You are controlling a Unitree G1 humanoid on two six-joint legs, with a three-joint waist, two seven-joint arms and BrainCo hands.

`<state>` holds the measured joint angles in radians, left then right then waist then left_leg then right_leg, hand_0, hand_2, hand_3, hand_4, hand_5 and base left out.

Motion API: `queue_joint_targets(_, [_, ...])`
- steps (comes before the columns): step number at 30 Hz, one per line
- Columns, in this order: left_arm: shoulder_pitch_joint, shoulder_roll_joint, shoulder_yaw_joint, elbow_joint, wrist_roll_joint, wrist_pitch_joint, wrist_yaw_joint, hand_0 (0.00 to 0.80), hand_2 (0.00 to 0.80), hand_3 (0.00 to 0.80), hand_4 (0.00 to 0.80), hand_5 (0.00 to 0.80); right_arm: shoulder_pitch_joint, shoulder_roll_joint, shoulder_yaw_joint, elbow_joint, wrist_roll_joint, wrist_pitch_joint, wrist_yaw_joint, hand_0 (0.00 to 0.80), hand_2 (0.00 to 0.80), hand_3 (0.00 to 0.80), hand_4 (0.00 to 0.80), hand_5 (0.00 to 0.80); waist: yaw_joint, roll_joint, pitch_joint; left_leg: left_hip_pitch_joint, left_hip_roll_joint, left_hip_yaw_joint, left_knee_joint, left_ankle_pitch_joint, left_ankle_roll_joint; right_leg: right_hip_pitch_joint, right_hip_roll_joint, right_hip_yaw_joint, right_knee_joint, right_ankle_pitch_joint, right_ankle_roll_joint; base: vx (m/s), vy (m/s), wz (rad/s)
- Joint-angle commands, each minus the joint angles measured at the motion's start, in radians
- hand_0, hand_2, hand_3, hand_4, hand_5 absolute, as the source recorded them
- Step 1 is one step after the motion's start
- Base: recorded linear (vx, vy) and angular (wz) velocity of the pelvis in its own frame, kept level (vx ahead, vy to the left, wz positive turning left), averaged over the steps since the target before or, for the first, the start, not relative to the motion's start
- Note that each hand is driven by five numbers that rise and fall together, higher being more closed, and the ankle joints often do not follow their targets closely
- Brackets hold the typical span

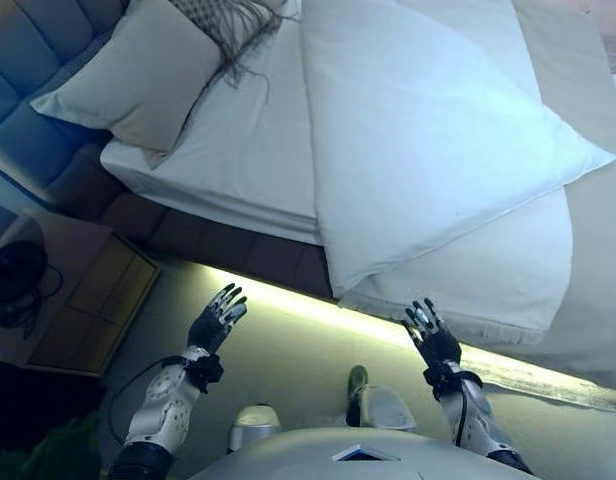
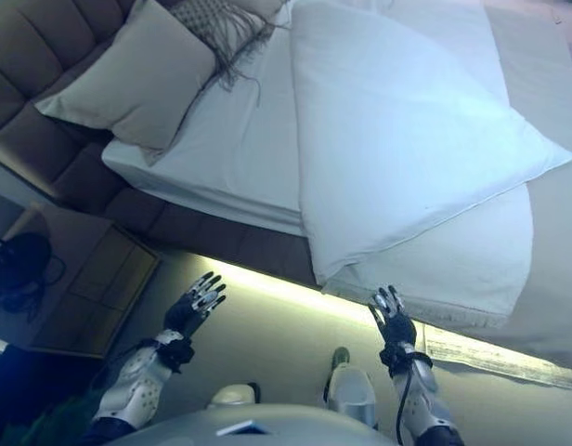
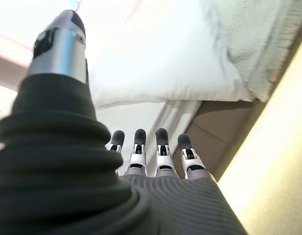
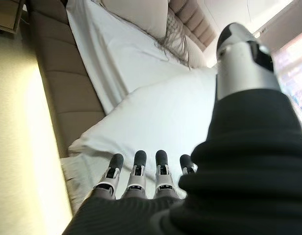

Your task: Make the bed neatly

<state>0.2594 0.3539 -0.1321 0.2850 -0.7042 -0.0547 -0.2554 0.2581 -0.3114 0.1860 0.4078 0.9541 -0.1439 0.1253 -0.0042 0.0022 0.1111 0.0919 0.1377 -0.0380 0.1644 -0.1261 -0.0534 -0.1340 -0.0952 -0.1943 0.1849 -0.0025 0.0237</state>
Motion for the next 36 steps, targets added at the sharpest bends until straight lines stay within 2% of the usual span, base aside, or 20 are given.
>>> queue_joint_targets(1, [0.022, 0.041, 0.018, -0.142, -0.037, -0.074, -0.011, 0.000, 0.000, 0.000, 0.000, 0.000, 0.014, -0.018, -0.016, -0.064, -0.007, -0.004, 0.028, 0.000, 0.000, 0.000, 0.000, 0.000, 0.005, -0.045, -0.023, -0.016, -0.034, 0.011, 0.217, 0.119, 0.019, 0.003, -0.043, 0.060, -0.123, 0.111, 0.063, 0.198, -0.274, -0.07])
queue_joint_targets(2, [0.027, 0.037, 0.011, -0.136, -0.036, -0.092, -0.009, 0.000, 0.000, 0.000, 0.000, 0.000, 0.007, -0.025, -0.018, -0.057, -0.002, -0.011, 0.029, 0.000, 0.000, 0.000, 0.000, 0.000, 0.004, -0.043, -0.024, -0.033, -0.040, 0.021, 0.265, 0.138, 0.019, 0.012, -0.031, 0.050, -0.112, 0.088, 0.046, 0.165, -0.244, -0.14])
queue_joint_targets(4, [0.025, 0.033, 0.006, -0.133, -0.037, -0.098, -0.008, 0.000, 0.000, 0.000, 0.000, 0.000, 0.005, -0.037, -0.027, -0.052, 0.014, -0.021, 0.026, 0.000, 0.000, 0.000, 0.000, 0.000, 0.002, -0.043, -0.018, -0.084, -0.030, 0.043, 0.341, 0.179, 0.021, 0.022, -0.014, 0.036, -0.095, 0.059, 0.018, 0.121, -0.220, -0.07])
queue_joint_targets(6, [0.013, 0.025, -0.004, -0.125, -0.030, -0.104, -0.011, 0.000, 0.000, 0.000, 0.000, 0.000, -0.001, -0.038, -0.033, -0.051, 0.025, -0.031, 0.024, 0.000, 0.000, 0.000, 0.000, 0.000, 0.005, -0.041, -0.005, -0.132, -0.027, 0.055, 0.334, 0.184, 0.032, 0.030, -0.001, 0.030, -0.078, 0.042, 0.006, 0.099, -0.142, 0.00])
queue_joint_targets(9, [-0.015, 0.027, -0.011, -0.114, -0.034, -0.094, -0.006, 0.000, 0.000, 0.000, 0.000, 0.000, 0.007, -0.031, -0.037, -0.064, 0.028, -0.040, 0.017, 0.000, 0.000, 0.000, 0.000, 0.000, 0.000, -0.023, 0.002, -0.124, -0.008, 0.062, 0.176, 0.229, 0.012, 0.047, 0.020, 0.025, -0.068, 0.013, 0.007, 0.117, -0.024, 0.03])
queue_joint_targets(11, [-0.053, 0.024, -0.021, -0.088, -0.040, -0.078, -0.014, 0.000, 0.000, 0.000, 0.000, 0.000, 0.033, -0.027, -0.040, -0.092, 0.034, -0.045, -0.005, 0.000, 0.000, 0.000, 0.000, 0.000, -0.002, 0.001, 0.002, -0.144, 0.010, 0.078, 0.022, 0.294, -0.024, 0.084, 0.031, 0.012, -0.068, -0.022, 0.011, 0.166, 0.013, 0.26])
queue_joint_targets(13, [-0.068, 0.013, -0.034, -0.074, -0.036, -0.076, -0.012, 0.000, 0.000, 0.000, 0.000, 0.000, 0.045, -0.031, -0.039, -0.101, 0.046, -0.056, -0.001, 0.000, 0.000, 0.000, 0.000, 0.000, 0.006, 0.007, 0.006, -0.176, 0.009, 0.077, -0.030, 0.327, -0.040, 0.118, 0.029, 0.005, -0.079, -0.036, 0.016, 0.187, -0.009, 0.50])
queue_joint_targets(17, [-0.067, 0.002, -0.041, -0.054, -0.013, -0.086, -0.026, 0.000, 0.000, 0.000, 0.000, 0.000, 0.048, -0.029, -0.034, -0.106, 0.072, -0.088, 0.005, 0.000, 0.000, 0.000, 0.000, 0.000, 0.043, 0.036, 0.019, -0.245, -0.002, 0.018, -0.190, 0.406, -0.057, 0.179, 0.048, 0.033, -0.067, -0.092, 0.013, 0.254, -0.014, 0.14])
queue_joint_targets(22, [-0.040, 0.012, -0.022, -0.068, -0.008, -0.059, -0.047, 0.000, 0.000, 0.000, 0.000, 0.000, 0.060, 0.000, -0.032, -0.080, 0.087, -0.086, 0.013, 0.000, 0.000, 0.000, 0.000, 0.000, 0.064, 0.063, 0.013, -0.283, -0.010, -0.002, -0.252, 0.401, -0.056, 0.220, 0.061, 0.058, -0.007, -0.168, -0.001, 0.357, 0.034, -0.47])
queue_joint_targets(27, [-0.023, 0.017, -0.015, -0.065, -0.013, -0.024, -0.049, 0.000, 0.000, 0.000, 0.000, 0.000, 0.085, 0.030, -0.020, -0.077, 0.075, -0.083, 0.015, 0.000, 0.000, 0.000, 0.000, 0.000, 0.084, 0.072, -0.001, -0.320, -0.047, -0.017, -0.252, 0.384, -0.047, 0.275, 0.056, 0.081, 0.026, -0.222, 0.005, 0.447, 0.098, -0.10])
queue_joint_targets(29, [-0.037, 0.022, -0.023, -0.043, -0.013, -0.037, -0.059, 0.000, 0.000, 0.000, 0.000, 0.000, 0.075, 0.032, 0.004, -0.078, 0.078, -0.099, -0.005, 0.000, 0.000, 0.000, 0.000, 0.000, 0.089, 0.067, -0.001, -0.311, -0.065, -0.013, -0.241, 0.347, -0.031, 0.287, 0.034, 0.087, 0.037, -0.233, 0.018, 0.488, 0.175, 0.19])
queue_joint_targets(31, [-0.044, 0.026, -0.021, -0.036, -0.010, -0.042, -0.059, 0.000, 0.000, 0.000, 0.000, 0.000, 0.068, 0.043, 0.021, -0.069, 0.073, -0.111, -0.021, 0.000, 0.000, 0.000, 0.000, 0.000, 0.099, 0.064, -0.003, -0.303, -0.082, -0.031, -0.228, 0.339, -0.021, 0.289, 0.004, 0.082, 0.064, -0.240, 0.037, 0.463, 0.202, -0.06])
queue_joint_targets(33, [-0.053, 0.038, -0.012, -0.032, 0.006, -0.039, -0.053, 0.000, 0.000, 0.000, 0.000, 0.000, 0.066, 0.063, 0.018, -0.079, 0.063, -0.089, -0.057, 0.000, 0.000, 0.000, 0.000, 0.000, 0.110, 0.046, -0.014, -0.318, -0.125, -0.033, -0.151, 0.306, 0.015, 0.293, -0.069, 0.079, 0.117, -0.176, 0.087, 0.461, 0.242, -0.58])
queue_joint_targets(34, [-0.055, 0.042, -0.011, -0.039, 0.005, -0.036, -0.055, 0.000, 0.000, 0.000, 0.000, 0.000, 0.069, 0.064, 0.021, -0.088, 0.060, -0.085, -0.062, 0.000, 0.000, 0.000, 0.000, 0.000, 0.113, 0.040, -0.019, -0.321, -0.139, -0.030, -0.134, 0.293, 0.029, 0.289, -0.090, 0.078, 0.137, -0.145, 0.096, 0.395, 0.254, -0.70])
queue_joint_targets(35, [-0.050, 0.042, -0.009, -0.069, 0.000, -0.025, -0.053, 0.000, 0.000, 0.000, 0.000, 0.000, 0.075, 0.073, 0.028, -0.101, 0.031, -0.087, -0.079, 0.000, 0.000, 0.000, 0.000, 0.000, 0.122, 0.035, -0.031, -0.314, -0.165, -0.030, -0.119, 0.269, 0.059, 0.275, -0.136, 0.072, 0.202, -0.083, 0.102, 0.395, 0.287, -0.51])
queue_joint_targets(36, [-0.042, 0.043, -0.009, -0.081, 0.001, -0.026, -0.052, 0.000, 0.000, 0.000, 0.000, 0.000, 0.076, 0.081, 0.031, -0.103, 0.017, -0.095, -0.073, 0.000, 0.000, 0.000, 0.000, 0.000, 0.127, 0.039, -0.037, -0.302, -0.182, -0.029, -0.121, 0.259, 0.078, 0.267, -0.156, 0.070, 0.253, -0.054, 0.100, 0.455, 0.332, -0.30])
